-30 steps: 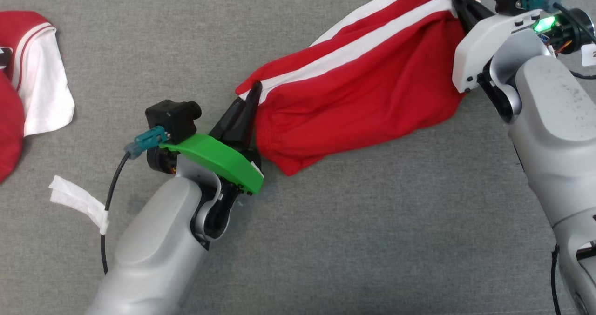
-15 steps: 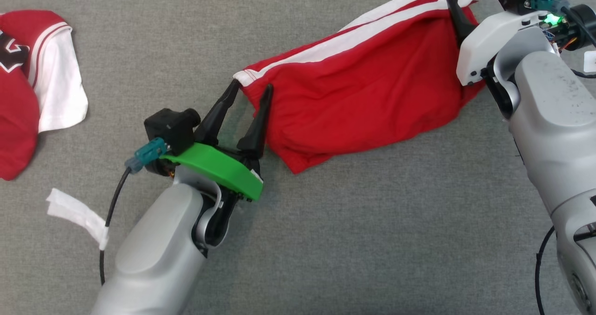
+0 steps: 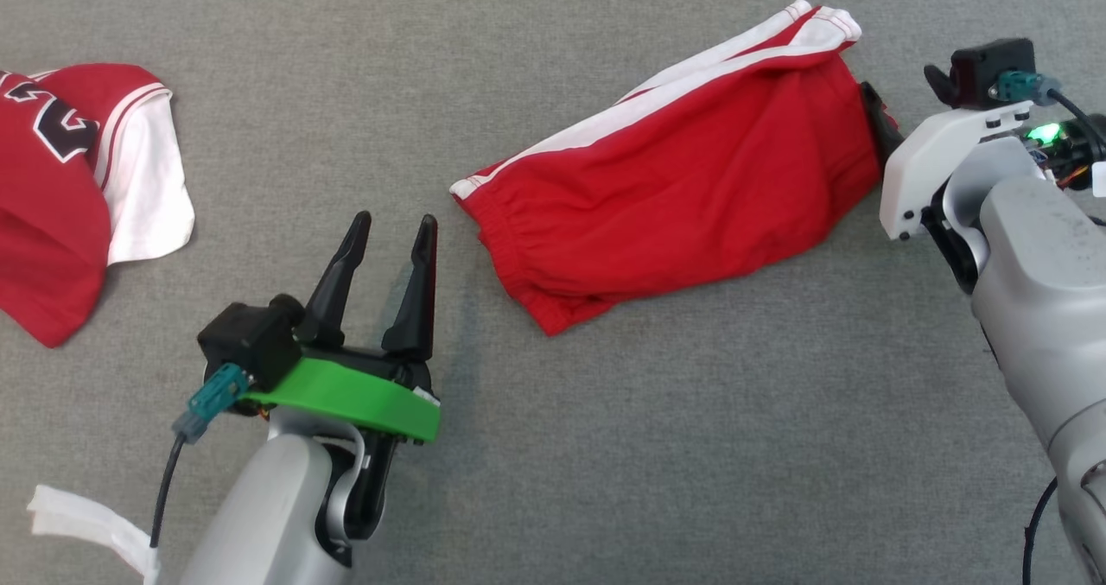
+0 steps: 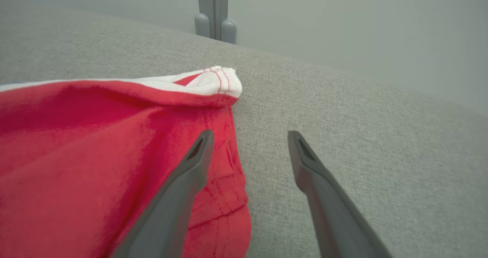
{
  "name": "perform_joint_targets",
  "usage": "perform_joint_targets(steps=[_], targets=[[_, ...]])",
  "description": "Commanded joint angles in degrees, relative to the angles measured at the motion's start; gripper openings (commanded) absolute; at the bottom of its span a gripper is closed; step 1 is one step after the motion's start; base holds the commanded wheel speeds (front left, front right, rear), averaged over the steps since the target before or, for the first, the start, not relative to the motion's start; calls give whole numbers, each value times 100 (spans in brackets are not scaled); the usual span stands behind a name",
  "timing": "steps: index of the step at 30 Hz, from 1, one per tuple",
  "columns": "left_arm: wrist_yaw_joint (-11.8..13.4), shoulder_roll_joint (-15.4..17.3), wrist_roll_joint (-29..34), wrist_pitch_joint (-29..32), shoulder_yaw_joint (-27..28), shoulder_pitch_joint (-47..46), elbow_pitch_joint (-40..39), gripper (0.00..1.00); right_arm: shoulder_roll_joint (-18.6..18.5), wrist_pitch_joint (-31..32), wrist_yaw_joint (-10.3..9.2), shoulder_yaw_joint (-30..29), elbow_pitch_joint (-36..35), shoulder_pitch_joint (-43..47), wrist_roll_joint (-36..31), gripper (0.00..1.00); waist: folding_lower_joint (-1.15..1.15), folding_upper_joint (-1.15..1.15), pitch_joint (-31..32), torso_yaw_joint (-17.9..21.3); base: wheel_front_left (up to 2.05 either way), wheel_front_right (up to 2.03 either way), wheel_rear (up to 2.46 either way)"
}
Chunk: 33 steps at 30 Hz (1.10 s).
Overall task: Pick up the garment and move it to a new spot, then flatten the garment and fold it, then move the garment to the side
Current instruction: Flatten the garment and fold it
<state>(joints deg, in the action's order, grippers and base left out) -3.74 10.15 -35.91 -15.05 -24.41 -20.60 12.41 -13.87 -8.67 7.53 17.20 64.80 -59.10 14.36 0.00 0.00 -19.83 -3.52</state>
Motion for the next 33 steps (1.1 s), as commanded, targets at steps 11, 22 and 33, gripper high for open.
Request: perform_joint_targets(steps=[11, 22, 33], targets=[[-137, -309, 242, -17, 672, 684, -27, 100, 44, 431, -8, 162, 426, 365, 572, 82, 0, 0, 42, -218, 0, 0, 0], [-261, -489, 493, -17, 1044, 900, 67, 100, 231, -32, -7, 320, 218, 464, 1068, 0, 0, 0, 328, -15, 0, 0, 0], [-322, -562, 625, -18, 1286, 1161, 182, 100, 48, -518, -7, 304, -230, 1068, 1628, 0, 0, 0, 788, 555, 0, 0, 0]])
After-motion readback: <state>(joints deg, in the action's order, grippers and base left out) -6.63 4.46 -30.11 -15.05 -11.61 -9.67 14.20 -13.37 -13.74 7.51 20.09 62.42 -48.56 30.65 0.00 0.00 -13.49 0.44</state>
